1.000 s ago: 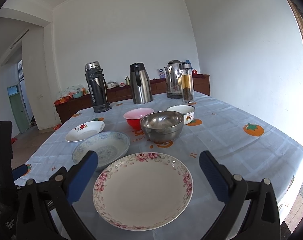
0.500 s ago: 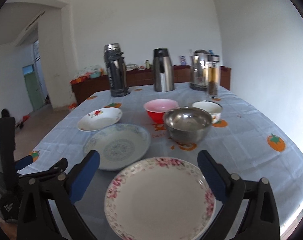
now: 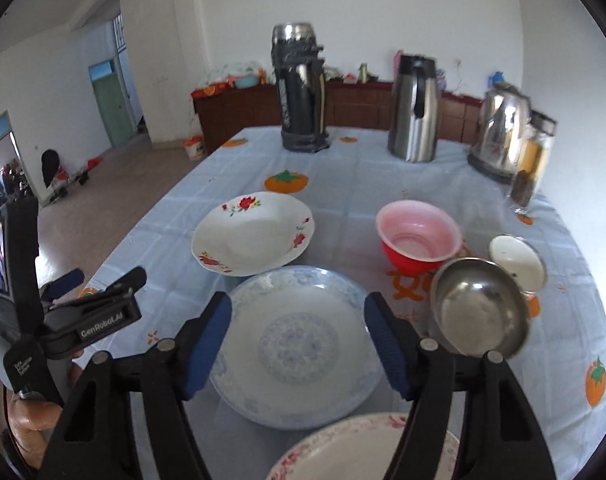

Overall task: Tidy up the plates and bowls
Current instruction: 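Move both tools toward the rim of the white red-flower plate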

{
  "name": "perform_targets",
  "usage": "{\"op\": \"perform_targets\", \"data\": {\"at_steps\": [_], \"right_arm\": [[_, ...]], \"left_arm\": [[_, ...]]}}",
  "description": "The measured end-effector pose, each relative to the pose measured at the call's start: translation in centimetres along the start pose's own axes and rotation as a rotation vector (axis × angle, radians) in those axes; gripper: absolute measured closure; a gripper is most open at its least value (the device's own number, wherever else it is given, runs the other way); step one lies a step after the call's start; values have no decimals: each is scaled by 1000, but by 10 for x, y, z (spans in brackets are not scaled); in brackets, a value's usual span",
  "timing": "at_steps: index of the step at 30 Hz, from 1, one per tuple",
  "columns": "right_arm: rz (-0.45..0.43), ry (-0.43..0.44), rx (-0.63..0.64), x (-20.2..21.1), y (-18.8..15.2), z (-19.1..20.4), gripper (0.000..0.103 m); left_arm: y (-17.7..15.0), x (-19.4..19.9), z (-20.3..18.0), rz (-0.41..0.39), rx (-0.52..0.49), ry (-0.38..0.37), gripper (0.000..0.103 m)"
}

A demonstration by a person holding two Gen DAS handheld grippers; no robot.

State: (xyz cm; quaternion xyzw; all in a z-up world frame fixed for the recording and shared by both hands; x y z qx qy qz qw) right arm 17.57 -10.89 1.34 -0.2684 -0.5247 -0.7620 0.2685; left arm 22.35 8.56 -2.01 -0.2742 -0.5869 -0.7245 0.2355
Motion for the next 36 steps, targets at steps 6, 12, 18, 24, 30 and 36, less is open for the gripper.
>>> {"op": "perform_targets", "data": {"at_steps": [6,12,18,24,30,36], "right_arm": [[131,-12,-46,-60,41,-2,50],[239,0,-73,-112,75,-3,50],[262,-18,-129,-141,96,-14,50],[286,-112,-52,-171,98,-11,54],[325,-109,-117,-195,101,-20,66],[355,-87,-126,-207,101,-21,67]], "left_arm": [[25,-50,3,74,60,-25,1],[43,-92,12,161,200,-72,1],[42,-118,27,193,299,-127,1],[37,-139,28,223,318,-203,2],[42,-139,19,209,273,-228,11],[39,-147,12,232,271,-277,37]]}}
Point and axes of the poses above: each gripper's, at about its wrist camera, not at the fingertips, and x roughly against the way its jaws point, z to its left, y to its top, the point moved 5 cm from there along -x, roughly the way its jaws point, and after that the axes turned 14 degrees about -x, right-handed, at the moved point
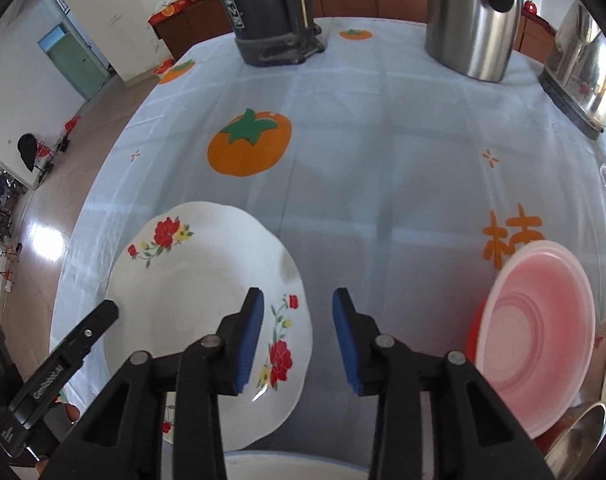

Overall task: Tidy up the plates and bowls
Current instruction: 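Move both tools toward the rim of the white red-flower plate, then close the right tool on the plate rim while the left tool grips beside it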

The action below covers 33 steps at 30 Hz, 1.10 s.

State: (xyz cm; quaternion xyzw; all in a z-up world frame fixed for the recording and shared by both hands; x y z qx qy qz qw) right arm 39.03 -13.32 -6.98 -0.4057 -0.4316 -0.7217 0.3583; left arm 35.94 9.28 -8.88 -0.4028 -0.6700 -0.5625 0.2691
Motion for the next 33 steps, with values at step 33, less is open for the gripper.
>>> {"op": "perform_targets", "data": {"at_steps": [33], "right_arm": [[112,136,-54,-20,-14,3,82]], "left_arm": [[6,-8,-17,-31,-70,-79,77]]}}
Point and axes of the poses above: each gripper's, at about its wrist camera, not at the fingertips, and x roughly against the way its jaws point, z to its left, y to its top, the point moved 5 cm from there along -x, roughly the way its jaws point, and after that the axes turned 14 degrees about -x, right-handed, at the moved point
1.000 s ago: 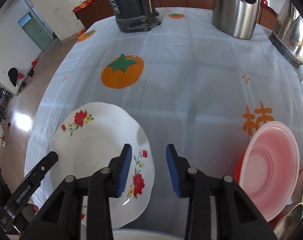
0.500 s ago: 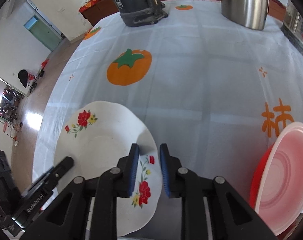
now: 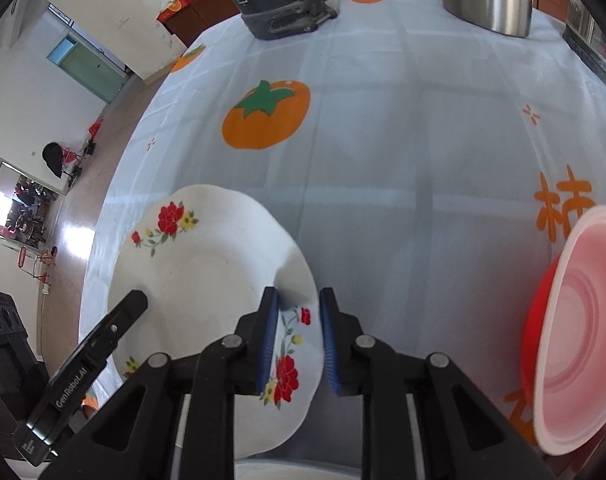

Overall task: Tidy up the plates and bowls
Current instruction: 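Close the right tool on the plate rim while the left tool grips beside it, then lift the red-flower plate and carry it over the blue-patterned plate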

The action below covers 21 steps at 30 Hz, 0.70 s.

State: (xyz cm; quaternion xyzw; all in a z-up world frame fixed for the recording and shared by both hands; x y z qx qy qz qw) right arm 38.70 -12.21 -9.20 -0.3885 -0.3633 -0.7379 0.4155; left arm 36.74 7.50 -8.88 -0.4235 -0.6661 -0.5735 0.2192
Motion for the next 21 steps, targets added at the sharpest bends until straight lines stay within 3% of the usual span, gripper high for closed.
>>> {"op": "perform_targets", "data": {"at_steps": [21], "right_arm": [[-8,15,-1,15,-13,2,83]], "left_arm": [[-2,0,-2,6,-11,7,77]]}}
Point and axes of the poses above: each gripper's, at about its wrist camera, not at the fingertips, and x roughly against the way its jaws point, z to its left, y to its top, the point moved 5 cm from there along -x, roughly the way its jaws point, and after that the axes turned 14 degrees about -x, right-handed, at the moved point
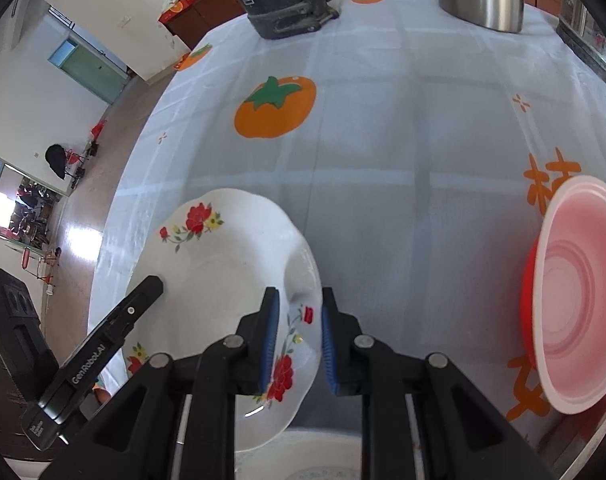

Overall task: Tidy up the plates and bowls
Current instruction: 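Lift the red-flower plate and carry it over the blue-patterned plate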

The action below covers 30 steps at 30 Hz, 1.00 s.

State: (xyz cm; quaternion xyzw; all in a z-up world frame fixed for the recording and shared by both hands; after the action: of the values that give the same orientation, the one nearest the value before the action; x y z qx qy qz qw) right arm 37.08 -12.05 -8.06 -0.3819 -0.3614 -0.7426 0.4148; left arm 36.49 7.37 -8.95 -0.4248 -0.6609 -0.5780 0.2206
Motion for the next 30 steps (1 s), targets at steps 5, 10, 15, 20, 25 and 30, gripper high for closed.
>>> {"op": "perform_targets", "data": {"at_steps": [5,10,15,20,25,30], "right_arm": [[-5,3,10,7,-5,4,83],[-15,5,14,14,-12,6,83],[-24,7,8,23,-19,3,83],[-45,11,0,34,-26,0,83],[-63,13,-2,41,-31,-4,83],[-76,9,2,49,-39,-8,83]], "left_arm": [[0,9,0,-18,-3,4,77],[1,17,-3,-33,-15,12,77],[1,25,-8,-52,-24,-4,77],[-2,32,-15,-66,-45,-22,77],[-7,32,-20,-58,-57,-32,77],[-7,38,-29,-71,-78,-23,77]]}}
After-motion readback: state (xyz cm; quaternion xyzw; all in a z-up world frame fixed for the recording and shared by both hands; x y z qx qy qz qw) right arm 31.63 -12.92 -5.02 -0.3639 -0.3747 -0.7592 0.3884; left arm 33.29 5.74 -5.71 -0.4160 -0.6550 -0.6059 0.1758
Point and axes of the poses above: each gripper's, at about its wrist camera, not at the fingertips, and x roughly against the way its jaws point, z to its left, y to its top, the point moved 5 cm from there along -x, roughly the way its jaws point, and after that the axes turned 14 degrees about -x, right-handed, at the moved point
